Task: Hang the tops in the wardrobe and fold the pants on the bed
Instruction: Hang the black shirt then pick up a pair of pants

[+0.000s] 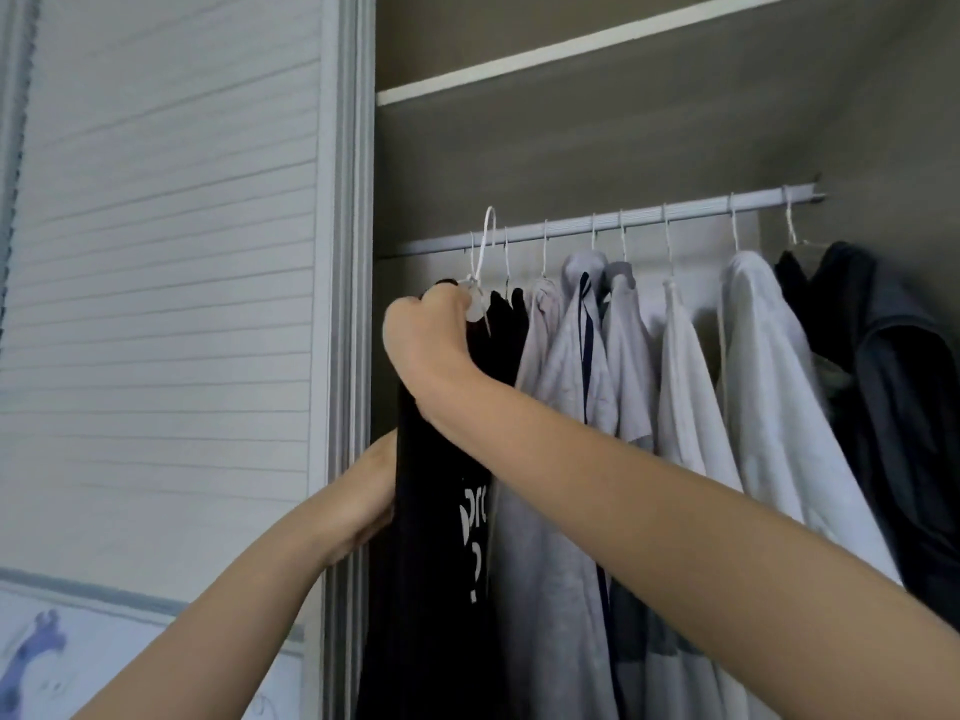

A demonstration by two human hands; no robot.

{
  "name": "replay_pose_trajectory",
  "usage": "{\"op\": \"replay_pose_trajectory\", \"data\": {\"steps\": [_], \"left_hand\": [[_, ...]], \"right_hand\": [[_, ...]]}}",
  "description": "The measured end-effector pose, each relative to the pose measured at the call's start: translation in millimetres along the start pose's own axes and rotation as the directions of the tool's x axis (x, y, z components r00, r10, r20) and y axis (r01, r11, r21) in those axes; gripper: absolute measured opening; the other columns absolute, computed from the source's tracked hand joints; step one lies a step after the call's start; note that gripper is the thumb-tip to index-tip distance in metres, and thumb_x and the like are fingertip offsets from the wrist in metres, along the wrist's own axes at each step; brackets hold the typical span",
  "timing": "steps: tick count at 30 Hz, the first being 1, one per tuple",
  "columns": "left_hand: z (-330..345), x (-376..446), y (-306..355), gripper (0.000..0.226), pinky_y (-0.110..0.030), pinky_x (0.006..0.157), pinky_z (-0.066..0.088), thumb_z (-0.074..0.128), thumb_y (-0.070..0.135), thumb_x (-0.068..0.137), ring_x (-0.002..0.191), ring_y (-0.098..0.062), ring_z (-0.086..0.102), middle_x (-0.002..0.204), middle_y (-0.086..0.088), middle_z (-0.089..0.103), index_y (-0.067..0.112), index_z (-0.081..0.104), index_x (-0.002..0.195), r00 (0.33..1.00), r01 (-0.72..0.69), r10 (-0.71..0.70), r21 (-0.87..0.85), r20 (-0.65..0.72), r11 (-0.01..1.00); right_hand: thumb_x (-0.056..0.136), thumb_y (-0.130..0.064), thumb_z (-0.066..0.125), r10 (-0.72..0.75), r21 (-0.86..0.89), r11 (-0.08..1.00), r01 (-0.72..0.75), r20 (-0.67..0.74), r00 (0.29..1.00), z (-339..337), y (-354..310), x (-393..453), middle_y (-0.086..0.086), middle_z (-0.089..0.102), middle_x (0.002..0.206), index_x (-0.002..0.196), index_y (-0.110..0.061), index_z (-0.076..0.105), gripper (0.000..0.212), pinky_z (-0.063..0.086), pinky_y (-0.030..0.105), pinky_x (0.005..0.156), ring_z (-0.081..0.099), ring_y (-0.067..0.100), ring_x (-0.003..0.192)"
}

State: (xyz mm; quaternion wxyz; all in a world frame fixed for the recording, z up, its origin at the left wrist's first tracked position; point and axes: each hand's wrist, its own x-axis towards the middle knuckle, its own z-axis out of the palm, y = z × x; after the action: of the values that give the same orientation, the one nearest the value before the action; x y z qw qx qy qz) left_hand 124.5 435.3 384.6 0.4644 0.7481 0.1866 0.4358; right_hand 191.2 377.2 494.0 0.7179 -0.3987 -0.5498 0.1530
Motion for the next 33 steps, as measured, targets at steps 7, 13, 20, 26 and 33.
{"op": "replay_pose_trajectory", "data": {"steps": [7,13,20,26,33], "left_hand": [[-21,-15,-24,0.081,-0.022,0.103,0.044,0.071,0.069,0.071,0.120,0.003,0.056,0.134,0.020,0.058,0.046,0.039,0.142,0.980,-0.109,0.131,0.147,-0.153,0.983],[-1,8,-57,0.085,-0.022,0.083,0.050,0.049,-0.001,0.093,0.095,-0.013,0.063,0.124,-0.005,0.061,0.022,-0.006,0.155,0.916,0.054,0.288,0.799,-0.278,0.599],[7,53,-81,0.085,-0.021,0.087,0.052,0.048,-0.001,0.095,0.098,-0.010,0.063,0.125,-0.004,0.060,0.025,-0.009,0.154,0.886,0.083,0.304,0.763,-0.351,0.641],[-3,89,-84,0.076,-0.024,0.104,0.038,0.045,0.020,0.099,0.120,-0.009,0.052,0.144,0.002,0.047,0.040,-0.007,0.151,0.900,0.109,0.215,0.673,-0.379,0.732],[-13,112,-92,0.061,-0.026,0.107,0.034,0.032,0.033,0.102,0.127,-0.015,0.049,0.148,0.000,0.043,0.039,-0.002,0.151,0.885,0.205,0.112,0.595,-0.452,0.777]], "right_hand": [[0.094,0.002,0.036,0.096,0.029,0.995,-0.098,0.065,0.993,20,22,41,-0.003,0.023,0.068,0.075,-0.017,0.026,0.028,0.023,0.008,0.035,0.021,0.008,0.055],[0.091,0.000,0.036,0.136,-0.091,0.988,-0.129,0.078,0.988,29,40,85,-0.005,0.026,0.073,0.080,-0.021,0.021,0.028,0.022,0.018,0.052,0.027,0.009,0.061],[0.093,-0.009,0.042,0.076,-0.288,0.954,-0.079,-0.022,0.997,33,58,145,0.015,0.050,0.111,0.128,-0.013,0.031,0.037,0.044,0.036,0.092,0.050,0.030,0.104],[0.091,-0.007,0.046,-0.029,-0.450,0.893,0.021,-0.010,1.000,40,74,199,0.021,0.043,0.136,0.143,0.000,0.023,0.057,0.043,0.038,0.090,0.044,0.037,0.123],[0.090,-0.011,0.047,0.018,-0.556,0.831,0.012,0.048,0.999,59,95,227,0.023,0.042,0.131,0.136,-0.001,0.030,0.050,0.034,0.054,0.105,0.038,0.035,0.124]]}}
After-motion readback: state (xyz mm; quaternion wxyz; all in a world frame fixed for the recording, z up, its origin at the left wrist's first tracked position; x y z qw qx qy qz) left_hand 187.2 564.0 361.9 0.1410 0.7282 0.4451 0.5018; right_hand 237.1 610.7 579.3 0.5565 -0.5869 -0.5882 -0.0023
